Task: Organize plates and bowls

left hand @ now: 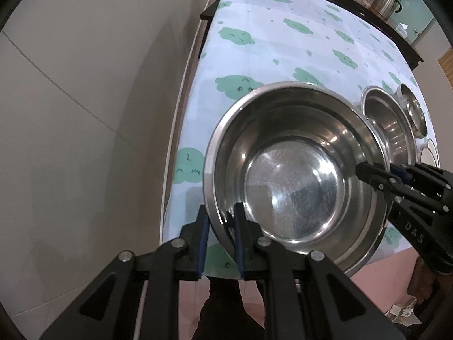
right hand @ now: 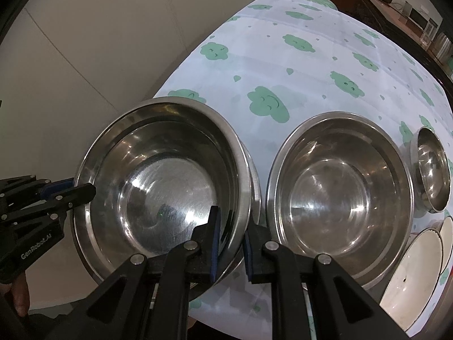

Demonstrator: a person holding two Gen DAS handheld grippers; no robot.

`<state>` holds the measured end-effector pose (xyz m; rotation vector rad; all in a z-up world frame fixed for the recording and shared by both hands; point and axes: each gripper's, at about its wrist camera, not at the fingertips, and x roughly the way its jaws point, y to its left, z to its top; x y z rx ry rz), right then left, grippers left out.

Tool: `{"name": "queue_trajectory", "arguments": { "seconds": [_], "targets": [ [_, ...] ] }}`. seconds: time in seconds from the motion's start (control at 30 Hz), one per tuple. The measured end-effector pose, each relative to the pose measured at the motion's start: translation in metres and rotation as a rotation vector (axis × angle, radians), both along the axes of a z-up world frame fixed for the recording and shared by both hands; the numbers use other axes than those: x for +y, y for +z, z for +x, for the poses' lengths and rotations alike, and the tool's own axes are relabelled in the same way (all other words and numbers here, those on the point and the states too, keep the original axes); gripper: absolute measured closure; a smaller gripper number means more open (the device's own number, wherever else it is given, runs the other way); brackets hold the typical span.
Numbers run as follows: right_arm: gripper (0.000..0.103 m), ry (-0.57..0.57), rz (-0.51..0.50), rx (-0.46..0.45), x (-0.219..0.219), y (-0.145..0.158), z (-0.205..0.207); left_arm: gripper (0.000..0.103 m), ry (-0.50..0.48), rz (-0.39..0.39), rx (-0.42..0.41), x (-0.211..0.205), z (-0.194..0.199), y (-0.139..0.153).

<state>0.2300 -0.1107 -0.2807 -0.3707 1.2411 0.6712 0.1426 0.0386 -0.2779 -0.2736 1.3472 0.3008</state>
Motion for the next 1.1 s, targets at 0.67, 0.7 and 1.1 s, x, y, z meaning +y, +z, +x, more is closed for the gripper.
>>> {"name": "queue_trajectory", "arguments": {
  "seconds": [0.67, 0.7, 1.1],
  "targets": [
    [0.074, 0.007, 0.041, 0.044, 0.0, -0.0005, 0.0018, 0.086, 0.007, -0.008, 0.011, 0.0012, 0.0007, -0.0019],
    [0.071, 0.011, 0.044, 0.046, 0.0006, -0.0002, 0.0013, 0.085, 0.01, -0.003, 0.007, 0.0012, 0.0001, -0.001],
    [0.048, 0.0, 0.066, 0.019, -0.0029, 0.0061, 0.0013, 0.084, 0.019, -0.006, -0.018, 0.0022, -0.002, 0.0076]
  ]
}}
